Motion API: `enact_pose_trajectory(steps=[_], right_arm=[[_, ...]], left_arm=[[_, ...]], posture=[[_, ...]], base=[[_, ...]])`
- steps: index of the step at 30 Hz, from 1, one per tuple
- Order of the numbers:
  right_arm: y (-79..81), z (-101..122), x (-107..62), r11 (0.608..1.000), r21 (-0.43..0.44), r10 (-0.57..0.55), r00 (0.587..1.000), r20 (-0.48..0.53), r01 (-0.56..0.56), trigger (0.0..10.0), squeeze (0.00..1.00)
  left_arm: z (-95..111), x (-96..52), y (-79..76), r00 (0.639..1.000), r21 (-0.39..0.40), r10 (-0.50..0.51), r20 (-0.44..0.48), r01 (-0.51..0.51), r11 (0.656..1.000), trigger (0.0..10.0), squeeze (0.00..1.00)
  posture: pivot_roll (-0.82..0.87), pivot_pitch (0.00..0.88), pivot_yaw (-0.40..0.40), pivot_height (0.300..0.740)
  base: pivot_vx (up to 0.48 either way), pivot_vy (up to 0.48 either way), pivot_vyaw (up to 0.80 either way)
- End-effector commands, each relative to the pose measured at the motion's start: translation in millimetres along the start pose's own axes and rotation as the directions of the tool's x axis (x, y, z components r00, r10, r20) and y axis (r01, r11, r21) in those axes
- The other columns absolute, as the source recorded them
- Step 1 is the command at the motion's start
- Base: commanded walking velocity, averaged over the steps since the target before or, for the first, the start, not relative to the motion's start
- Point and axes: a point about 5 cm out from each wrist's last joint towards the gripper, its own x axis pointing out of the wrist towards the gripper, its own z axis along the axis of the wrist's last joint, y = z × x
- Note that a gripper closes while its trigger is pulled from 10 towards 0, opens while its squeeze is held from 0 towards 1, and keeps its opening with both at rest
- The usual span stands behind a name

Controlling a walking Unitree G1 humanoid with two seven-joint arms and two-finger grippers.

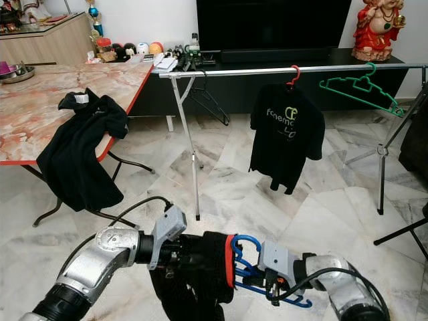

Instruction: Hang hanger

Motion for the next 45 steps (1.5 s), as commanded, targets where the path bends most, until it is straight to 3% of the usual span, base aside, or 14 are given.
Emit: enact_pose_trajectory(steps=[1, 8, 17, 20, 21, 23, 24, 30, 39, 42, 45], right_arm=[[2.2, 4, 2.4, 1.0, -0.002, -0.011, 0.999, 0.04, 0.011, 0.0, 0.0], [7.0, 8, 7.9, 0.999, 0.021, -0.046, 0.993, 0.104, 0.044, 0.0, 0.0], [17.2, 10, 14.3, 1.0, 0.023, -0.007, 0.992, 0.127, 0.004, 0.0, 0.0], [17.5, 10, 13.9, 1.0, 0.028, -0.012, 0.991, 0.13, 0.008, 0.0, 0.0], [17.8, 10, 13.7, 1.0, 0.029, -0.013, 0.991, 0.131, 0.009, 0.0, 0.0], [18.0, 10, 13.7, 0.999, 0.03, -0.013, 0.991, 0.13, 0.01, 0.0, 0.0], [18.7, 11, 14.3, 0.999, 0.031, -0.013, 0.991, 0.13, 0.009, 0.0, 0.0], [20.1, 10, 16.7, 0.999, 0.034, -0.019, 0.992, 0.127, 0.014, 0.0, 0.0], [14.3, 7, 11.5, 0.998, 0.031, -0.059, 0.994, 0.095, 0.056, 0.0, 0.0], [11.8, 8, 10.7, 0.997, 0.03, -0.078, 0.993, 0.093, 0.075, 0.0, 0.0], [6.3, 11, 11.0, 0.991, 0.039, -0.133, 0.985, 0.111, 0.129, 0.0, 0.0]], left_arm=[[6, -0.4, -0.2, 0.998, -0.02, 0.022, 0.06, -0.02, 1.0, 10.0, 0.0], [6, 7.1, -0.7, 0.981, -0.122, 0.103, 0.164, -0.083, 0.989, 10.0, 0.0], [7, 8.3, 0.9, 0.962, -0.175, 0.171, 0.212, -0.135, 0.975, 10.0, 0.0], [8, 6.6, 6.9, 0.941, -0.212, 0.237, 0.241, -0.188, 0.959, 10.0, 0.0], [8, 6.2, 8.8, 0.934, -0.221, 0.26, 0.246, -0.207, 0.953, 6.7, 0.0], [8, 6.8, 10.6, 0.928, -0.223, 0.283, 0.242, -0.23, 0.947, 6.7, 0.0], [9, 7.5, 11.3, 0.923, -0.232, 0.295, 0.246, -0.239, 0.943, 0.0, 0.0], [8, 10.1, 13.0, 0.911, -0.244, 0.33, 0.245, -0.272, 0.931, 0.0, 0.0], [0, 3.1, 2.6, 0.962, -0.208, 0.205, 0.18, -0.166, 0.964, 0.0, 0.0], [-2, -0.4, 9.0, 0.952, -0.202, 0.256, 0.167, -0.221, 0.954, 0.0, 0.0], [-1, -5.0, 22.5, 0.909, -0.197, 0.382, 0.17, -0.348, 0.917, 0.0, 0.0]], posture=[[0.02, 0.058, 0.027, 0.74], [0.02, 0.061, 0.025, 0.74], [0.02, 0.065, 0.022, 0.74], [0.02, 0.066, 0.021, 0.74], [0.02, 0.066, 0.021, 0.74], [0.02, 0.066, 0.021, 0.74], [0.02, 0.066, 0.021, 0.74], [0.02, 0.065, 0.022, 0.74], [0.02, 0.067, 0.024, 0.74], [0.02, 0.066, 0.024, 0.74], [0.02, 0.066, 0.023, 0.74]], base=[[0.0, 0.0, 0.0], [0.0, 0.0, 0.0], [0.0, 0.0, 0.0], [0.0, 0.0, 0.0], [0.0, 0.0, 0.0], [0.0, 0.0, 0.0], [0.0, 0.0, 0.0], [0.0, 0.0, 0.0], [0.0, 0.0, 0.0], [0.0, 0.0, 0.0], [0.0, 0.0, 0.0]])
